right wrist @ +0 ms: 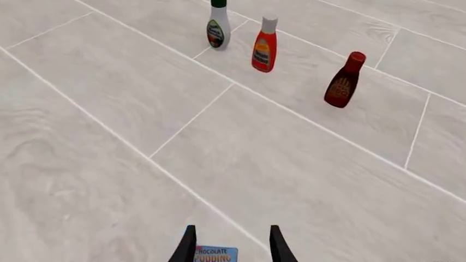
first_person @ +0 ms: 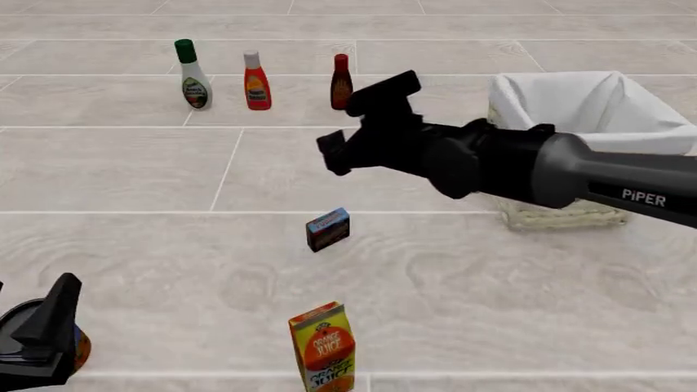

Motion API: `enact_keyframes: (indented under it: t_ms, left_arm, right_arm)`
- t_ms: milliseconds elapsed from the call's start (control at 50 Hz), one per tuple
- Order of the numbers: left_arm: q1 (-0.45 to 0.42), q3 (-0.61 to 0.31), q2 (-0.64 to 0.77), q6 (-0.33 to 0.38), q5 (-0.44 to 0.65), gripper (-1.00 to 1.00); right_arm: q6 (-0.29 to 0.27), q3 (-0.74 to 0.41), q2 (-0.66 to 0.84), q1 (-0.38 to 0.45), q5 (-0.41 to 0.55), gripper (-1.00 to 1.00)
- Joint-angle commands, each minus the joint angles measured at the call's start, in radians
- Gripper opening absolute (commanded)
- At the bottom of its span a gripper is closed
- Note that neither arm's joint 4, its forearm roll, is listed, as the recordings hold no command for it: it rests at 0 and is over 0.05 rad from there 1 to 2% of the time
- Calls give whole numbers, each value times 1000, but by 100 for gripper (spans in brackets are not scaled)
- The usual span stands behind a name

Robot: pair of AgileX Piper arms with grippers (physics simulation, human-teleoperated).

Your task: Pick the chocolate pudding and place it in the basket.

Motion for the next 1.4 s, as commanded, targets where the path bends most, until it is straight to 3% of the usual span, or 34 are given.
enact_keyframes:
  t_ms: [20,380,640,740,1400]
  left_arm:
    - [0,0,0,0,0,100]
    - [0,0,0,0,0,100]
    - [0,0,0,0,0,100]
    - [0,0,0,0,0,100]
    - [0,0,0,0,0,100]
  right_arm:
    - [20,-61,59,-3,41,100]
    - [23,-196,170,-33,160,100]
    - [71,-353,275,-46,354,100]
    - [61,-387,294,-57,400,100]
    - [276,-658,381,-77,753,100]
